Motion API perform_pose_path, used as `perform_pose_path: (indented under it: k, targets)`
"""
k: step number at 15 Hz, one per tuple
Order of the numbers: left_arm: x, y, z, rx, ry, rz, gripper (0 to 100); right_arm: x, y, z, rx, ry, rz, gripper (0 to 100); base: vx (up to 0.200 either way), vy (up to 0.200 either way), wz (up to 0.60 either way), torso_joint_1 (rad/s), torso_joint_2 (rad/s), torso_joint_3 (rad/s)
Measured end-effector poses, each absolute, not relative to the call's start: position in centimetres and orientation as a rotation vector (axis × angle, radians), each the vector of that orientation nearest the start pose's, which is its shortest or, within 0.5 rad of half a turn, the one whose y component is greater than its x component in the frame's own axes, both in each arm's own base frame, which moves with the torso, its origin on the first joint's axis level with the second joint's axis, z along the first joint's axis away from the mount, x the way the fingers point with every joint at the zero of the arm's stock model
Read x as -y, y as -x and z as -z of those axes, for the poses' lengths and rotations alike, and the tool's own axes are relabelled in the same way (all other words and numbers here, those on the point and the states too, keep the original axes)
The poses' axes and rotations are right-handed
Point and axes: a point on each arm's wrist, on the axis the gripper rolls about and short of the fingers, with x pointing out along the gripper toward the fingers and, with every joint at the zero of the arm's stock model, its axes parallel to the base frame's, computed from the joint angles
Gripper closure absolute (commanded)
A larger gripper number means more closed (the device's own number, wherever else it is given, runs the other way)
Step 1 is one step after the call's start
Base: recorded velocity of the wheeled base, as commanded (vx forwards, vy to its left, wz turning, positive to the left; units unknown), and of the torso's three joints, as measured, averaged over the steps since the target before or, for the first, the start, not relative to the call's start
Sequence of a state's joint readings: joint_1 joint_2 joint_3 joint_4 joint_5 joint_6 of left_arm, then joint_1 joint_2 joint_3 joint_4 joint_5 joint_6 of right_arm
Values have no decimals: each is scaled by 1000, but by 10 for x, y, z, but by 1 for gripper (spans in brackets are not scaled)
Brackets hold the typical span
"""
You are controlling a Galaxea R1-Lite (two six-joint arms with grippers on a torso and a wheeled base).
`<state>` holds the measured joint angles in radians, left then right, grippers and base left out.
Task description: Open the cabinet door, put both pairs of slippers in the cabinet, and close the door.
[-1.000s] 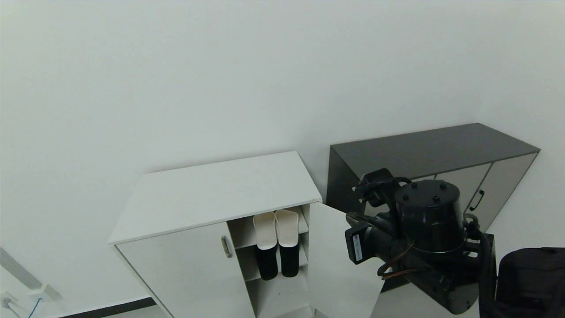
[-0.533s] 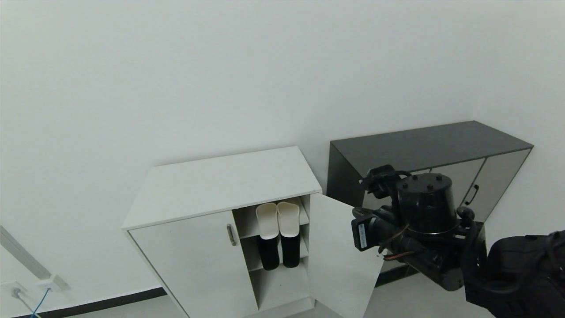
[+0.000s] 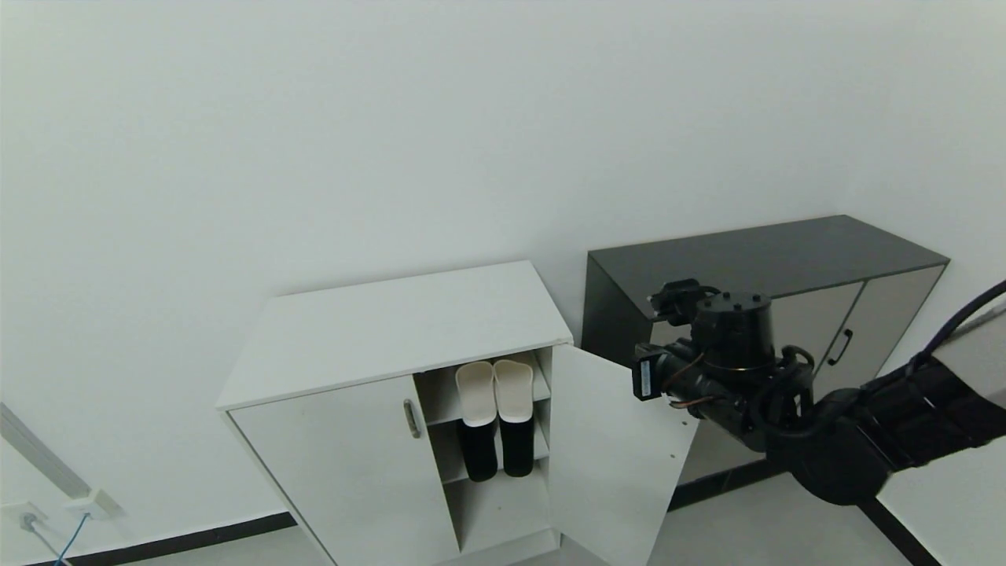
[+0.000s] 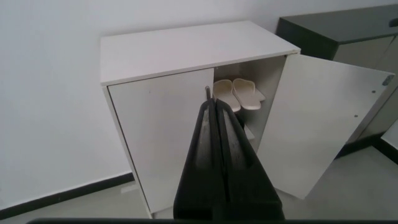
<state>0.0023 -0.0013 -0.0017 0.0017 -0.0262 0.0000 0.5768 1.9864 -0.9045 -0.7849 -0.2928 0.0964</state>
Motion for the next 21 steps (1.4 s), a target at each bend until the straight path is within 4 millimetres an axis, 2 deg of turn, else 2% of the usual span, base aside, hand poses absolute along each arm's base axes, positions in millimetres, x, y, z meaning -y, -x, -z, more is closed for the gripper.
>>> perform_pose_path:
  k: [7, 15, 21]
  targets:
    - [1, 23, -76, 1, 1, 23, 100, -167, -360, -97, -326, 20, -165, 100, 0, 0, 0, 0, 0, 0]
    - [1, 23, -76, 1, 5, 23, 100, -149, -388, -53, -413, 31, -121, 100, 0, 0, 0, 0, 0, 0]
    - [1, 23, -76, 1, 6, 22, 100, -147, -395, -37, -424, 29, -125, 100, 0, 0, 0, 0, 0, 0]
